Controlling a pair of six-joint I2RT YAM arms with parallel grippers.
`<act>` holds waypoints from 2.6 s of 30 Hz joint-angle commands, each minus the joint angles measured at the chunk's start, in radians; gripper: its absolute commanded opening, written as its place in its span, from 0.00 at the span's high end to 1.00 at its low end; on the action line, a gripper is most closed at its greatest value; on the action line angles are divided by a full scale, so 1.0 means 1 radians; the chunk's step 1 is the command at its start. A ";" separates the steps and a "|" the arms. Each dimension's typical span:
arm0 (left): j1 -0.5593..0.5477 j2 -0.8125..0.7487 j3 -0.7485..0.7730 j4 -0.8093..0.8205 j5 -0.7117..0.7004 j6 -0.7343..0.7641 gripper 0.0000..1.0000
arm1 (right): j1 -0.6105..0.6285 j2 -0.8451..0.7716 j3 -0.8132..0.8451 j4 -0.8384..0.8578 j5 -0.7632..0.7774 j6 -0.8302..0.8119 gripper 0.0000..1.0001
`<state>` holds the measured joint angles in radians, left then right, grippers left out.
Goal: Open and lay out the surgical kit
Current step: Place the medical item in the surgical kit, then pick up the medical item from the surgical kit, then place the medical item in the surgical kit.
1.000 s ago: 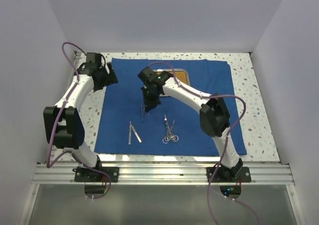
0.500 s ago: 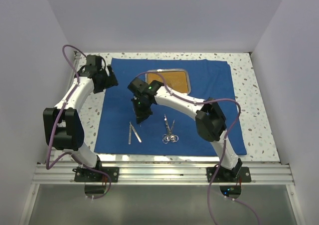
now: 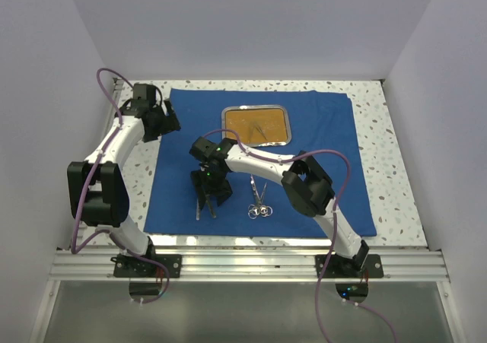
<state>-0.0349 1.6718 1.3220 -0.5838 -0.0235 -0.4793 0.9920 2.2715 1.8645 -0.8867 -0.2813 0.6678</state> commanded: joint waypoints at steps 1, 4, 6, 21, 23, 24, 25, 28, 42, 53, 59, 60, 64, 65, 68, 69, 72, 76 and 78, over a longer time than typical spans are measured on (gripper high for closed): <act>0.006 0.003 0.040 0.044 0.005 -0.010 0.16 | 0.007 -0.035 0.085 -0.049 -0.001 -0.039 0.33; -0.005 0.002 0.040 0.053 0.005 -0.007 0.16 | 0.005 -0.055 0.180 -0.141 0.073 -0.086 0.29; -0.046 0.000 0.052 0.056 -0.018 -0.002 0.16 | -0.006 -0.090 0.237 -0.198 0.128 -0.100 0.28; -0.474 0.112 0.051 0.003 -0.090 -0.140 0.16 | -0.348 -0.432 -0.037 -0.307 0.396 -0.237 0.27; -0.493 0.135 0.059 -0.022 -0.115 -0.156 0.17 | -0.375 -0.469 -0.057 -0.307 0.398 -0.241 0.27; -0.508 0.155 0.060 -0.031 -0.122 -0.162 0.18 | -0.384 -0.478 -0.073 -0.307 0.398 -0.241 0.27; -0.513 0.163 0.060 -0.045 -0.142 -0.174 0.18 | -0.398 -0.492 -0.080 -0.308 0.396 -0.241 0.27; -0.530 0.174 0.039 -0.054 -0.168 -0.191 0.19 | -0.414 -0.504 -0.091 -0.316 0.396 -0.246 0.27; -0.551 0.187 -0.124 0.036 -0.164 -0.168 0.39 | -0.446 -0.457 -0.025 -0.363 0.398 -0.264 0.28; -0.551 0.207 -0.026 0.013 -0.150 -0.168 1.00 | -0.449 -0.463 0.002 -0.393 0.402 -0.238 0.30; -0.582 0.138 0.117 -0.092 -0.208 -0.246 1.00 | -0.457 -0.592 -0.053 -0.399 0.488 -0.257 0.28; -0.594 0.137 0.140 -0.109 -0.222 -0.264 1.00 | -0.460 -0.631 -0.070 -0.400 0.505 -0.258 0.29; -0.703 0.164 0.274 -0.238 -0.282 -0.427 1.00 | -0.473 -0.760 -0.128 -0.403 0.617 -0.238 0.32; -0.762 0.184 0.292 -0.251 -0.283 -0.456 1.00 | -0.477 -0.786 -0.137 -0.408 0.658 -0.232 0.32; -0.899 0.238 0.336 -0.243 -0.280 -0.557 1.00 | -0.480 -0.917 -0.195 -0.399 0.702 -0.203 0.29; -0.930 0.259 0.351 -0.240 -0.274 -0.577 1.00 | -0.480 -0.944 -0.220 -0.400 0.711 -0.194 0.28; -1.036 0.360 0.428 -0.258 -0.259 -0.656 1.00 | -0.481 -1.029 -0.249 -0.419 0.706 -0.166 0.26; -1.131 0.477 0.528 -0.249 -0.263 -0.711 1.00 | -0.481 -1.101 -0.260 -0.463 0.686 -0.155 0.26; -1.163 0.532 0.545 -0.234 -0.273 -0.737 1.00 | -0.481 -1.139 -0.257 -0.483 0.686 -0.157 0.26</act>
<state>-1.1847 2.1578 1.8130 -0.7963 -0.2665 -1.1202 0.5129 1.1614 1.6127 -1.3220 0.3832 0.4877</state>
